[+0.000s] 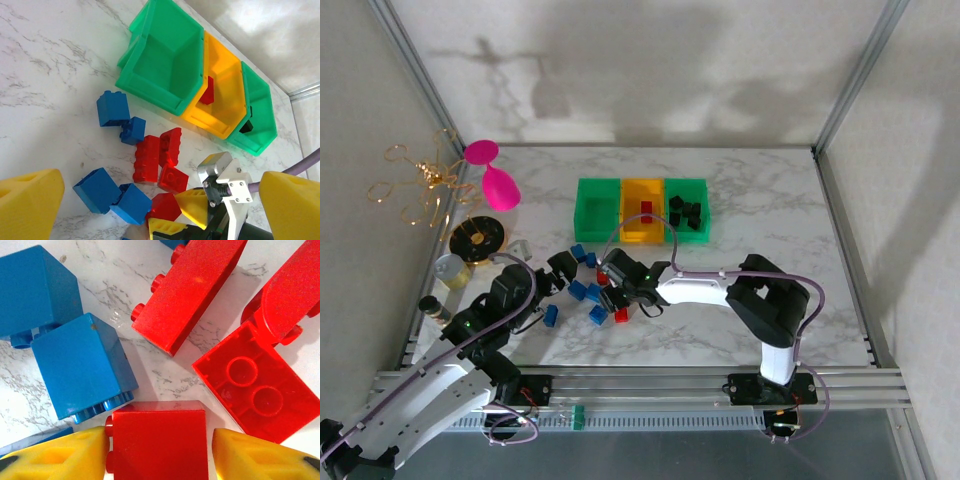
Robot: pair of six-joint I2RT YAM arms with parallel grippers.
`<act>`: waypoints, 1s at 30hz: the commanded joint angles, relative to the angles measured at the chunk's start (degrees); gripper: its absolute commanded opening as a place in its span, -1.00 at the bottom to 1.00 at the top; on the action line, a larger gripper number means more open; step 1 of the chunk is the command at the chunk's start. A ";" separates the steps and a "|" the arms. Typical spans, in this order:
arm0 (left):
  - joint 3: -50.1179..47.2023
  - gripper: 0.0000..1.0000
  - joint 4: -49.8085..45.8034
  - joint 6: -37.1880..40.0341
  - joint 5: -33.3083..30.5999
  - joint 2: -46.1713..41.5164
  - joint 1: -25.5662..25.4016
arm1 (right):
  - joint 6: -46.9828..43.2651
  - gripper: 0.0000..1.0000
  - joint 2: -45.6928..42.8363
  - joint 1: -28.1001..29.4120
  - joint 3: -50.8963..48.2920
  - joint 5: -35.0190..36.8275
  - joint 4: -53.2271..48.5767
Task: Sort the legos into containers by color
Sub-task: Pick up the lego from the bottom-center of the table, then place the lego in the container.
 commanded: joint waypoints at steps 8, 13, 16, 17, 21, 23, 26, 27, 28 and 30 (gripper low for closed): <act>0.67 0.99 -0.20 0.72 -1.26 -0.32 0.53 | 0.92 -0.08 -4.31 -0.32 0.09 0.23 -0.95; 2.02 0.99 0.68 1.36 -0.88 1.23 0.53 | 1.68 -0.12 -9.53 -3.77 0.80 -0.54 -2.76; 2.55 0.99 2.07 1.88 -0.41 2.48 0.53 | 1.81 -0.12 -11.43 -7.50 1.89 -0.63 -3.66; 2.78 0.99 2.66 2.08 -0.30 3.00 0.53 | 1.88 -0.12 -11.65 -9.07 2.74 0.11 -4.17; 3.57 0.99 5.51 2.72 0.14 5.69 0.54 | 1.35 -0.12 -9.64 -15.27 7.09 2.75 -4.76; 4.25 0.99 7.21 3.05 0.54 7.54 0.53 | 0.80 -0.13 -7.28 -17.64 9.54 3.09 -3.83; 5.34 0.99 8.90 3.34 0.51 10.46 0.54 | 0.37 -0.13 -3.00 -20.04 13.96 4.59 -3.63; 5.59 0.99 9.53 3.44 0.32 11.27 0.58 | 0.17 -0.13 -1.44 -20.90 15.52 4.62 -3.39; 5.68 0.99 10.33 3.64 0.32 12.08 0.56 | -0.19 -0.13 0.30 -21.26 17.34 4.61 -3.10; 5.97 0.99 11.68 3.94 0.54 13.47 0.61 | -1.13 -0.13 3.54 -22.01 20.73 4.80 -3.03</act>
